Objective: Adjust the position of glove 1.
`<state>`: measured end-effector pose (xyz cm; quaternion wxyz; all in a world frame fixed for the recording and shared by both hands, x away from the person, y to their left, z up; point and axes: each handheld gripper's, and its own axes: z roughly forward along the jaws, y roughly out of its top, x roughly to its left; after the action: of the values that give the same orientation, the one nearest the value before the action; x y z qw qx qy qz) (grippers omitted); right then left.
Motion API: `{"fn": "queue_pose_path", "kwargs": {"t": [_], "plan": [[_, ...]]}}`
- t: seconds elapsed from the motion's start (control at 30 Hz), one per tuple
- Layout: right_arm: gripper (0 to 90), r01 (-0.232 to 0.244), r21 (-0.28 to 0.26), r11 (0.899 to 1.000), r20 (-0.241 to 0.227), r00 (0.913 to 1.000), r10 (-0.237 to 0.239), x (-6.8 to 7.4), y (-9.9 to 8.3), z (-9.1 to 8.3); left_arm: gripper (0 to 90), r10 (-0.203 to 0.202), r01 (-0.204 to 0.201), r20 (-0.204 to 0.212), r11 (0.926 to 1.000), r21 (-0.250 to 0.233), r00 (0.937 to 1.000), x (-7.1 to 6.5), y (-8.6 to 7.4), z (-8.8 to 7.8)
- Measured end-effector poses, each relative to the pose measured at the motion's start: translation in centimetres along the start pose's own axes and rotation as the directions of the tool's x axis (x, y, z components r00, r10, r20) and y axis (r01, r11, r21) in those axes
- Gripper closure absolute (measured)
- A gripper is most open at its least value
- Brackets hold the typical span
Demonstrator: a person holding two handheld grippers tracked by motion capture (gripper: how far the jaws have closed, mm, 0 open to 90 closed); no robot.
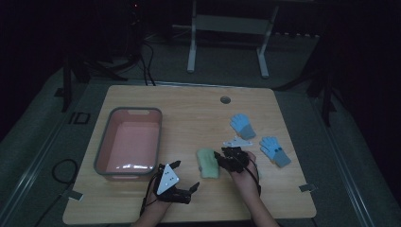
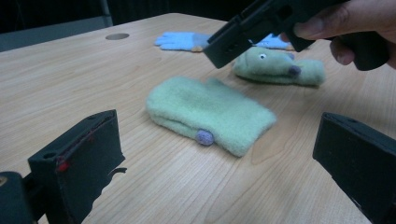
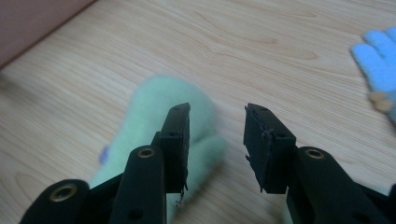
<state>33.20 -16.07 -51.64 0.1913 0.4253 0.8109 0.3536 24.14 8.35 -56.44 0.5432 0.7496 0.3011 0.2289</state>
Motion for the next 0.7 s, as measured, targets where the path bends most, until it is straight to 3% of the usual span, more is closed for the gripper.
{"fn": "queue_pose_path", "kwargs": {"t": [0.2, 0.23, 0.4, 0.5, 0.7], "plan": [[59.7, 0.042, 0.008, 0.999, -0.031, 0.9986, -0.042, -1.5, -0.3, -1.2, 1.5, -0.005, 0.005, 0.003, 1.0, -0.002, 1.0, 0.1, 0.0, 0.0], [59.6, 0.047, 0.015, 0.999, -0.034, 0.9983, -0.047, -2.6, -0.5, -2.0, 1.5, -0.002, 0.002, 0.003, 1.0, -0.002, 1.0, 0.1, 0.0, 0.0], [60.0, 0.057, 0.012, 0.998, -0.03, 0.998, -0.056, -4.4, -0.9, -3.3, 1.5, -0.003, 0.003, 0.003, 1.0, -0.002, 1.0, 0.1, 0.0, 0.0], [60.8, 0.093, 0.019, 0.995, -0.025, 0.9954, -0.093, -5.6, -1.4, -3.9, 1.6, -0.003, 0.003, 0.002, 1.0, -0.002, 1.0, 0.0, 0.0, 0.0], [60.1, 0.114, 0.047, 0.992, -0.052, 0.9924, -0.111, -8.0, -2.6, -4.7, 1.5, 0.0, 0.0, -0.001, 1.0, -0.002, 1.0, 0.0, 0.0, 0.0]]}}
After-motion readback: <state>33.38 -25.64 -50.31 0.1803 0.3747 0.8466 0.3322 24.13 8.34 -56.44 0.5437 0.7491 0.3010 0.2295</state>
